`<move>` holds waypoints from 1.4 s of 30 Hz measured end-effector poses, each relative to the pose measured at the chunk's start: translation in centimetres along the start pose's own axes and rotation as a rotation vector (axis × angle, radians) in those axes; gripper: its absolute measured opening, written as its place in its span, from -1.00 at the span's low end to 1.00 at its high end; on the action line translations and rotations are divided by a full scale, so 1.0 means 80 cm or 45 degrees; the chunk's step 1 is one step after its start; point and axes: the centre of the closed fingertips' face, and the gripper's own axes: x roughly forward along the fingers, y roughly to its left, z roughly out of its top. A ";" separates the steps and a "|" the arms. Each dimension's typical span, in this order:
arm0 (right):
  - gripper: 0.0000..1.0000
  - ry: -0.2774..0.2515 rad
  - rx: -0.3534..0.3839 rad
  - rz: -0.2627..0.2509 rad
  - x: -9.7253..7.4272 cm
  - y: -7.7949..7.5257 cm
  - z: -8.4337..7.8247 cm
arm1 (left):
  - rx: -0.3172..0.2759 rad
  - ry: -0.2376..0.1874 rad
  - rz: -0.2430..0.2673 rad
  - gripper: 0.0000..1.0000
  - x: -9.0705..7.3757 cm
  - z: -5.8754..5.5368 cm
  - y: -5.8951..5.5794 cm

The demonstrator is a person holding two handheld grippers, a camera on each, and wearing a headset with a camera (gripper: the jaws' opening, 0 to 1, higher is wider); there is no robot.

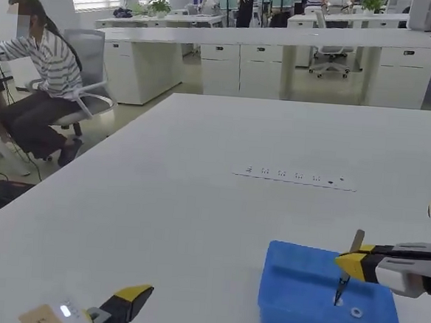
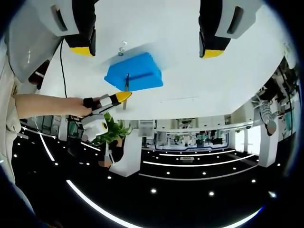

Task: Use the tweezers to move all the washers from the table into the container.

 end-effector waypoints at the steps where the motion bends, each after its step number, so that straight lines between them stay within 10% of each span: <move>1: -0.97 0.003 -0.004 -0.003 0.000 -0.001 -0.001 | -0.003 -0.005 0.000 0.83 0.000 0.001 0.000; 21: -0.96 0.003 -0.019 0.007 -0.002 0.002 -0.004 | -0.019 -0.003 -0.006 0.81 0.000 0.000 0.000; 35: -0.96 -0.179 -0.009 0.068 -0.041 0.059 0.041 | -0.035 -0.009 -0.013 0.81 0.000 0.001 -0.001; 42: -0.96 -0.126 -0.017 0.139 -0.040 0.096 0.022 | -0.035 -0.004 -0.027 0.80 0.001 -0.001 -0.003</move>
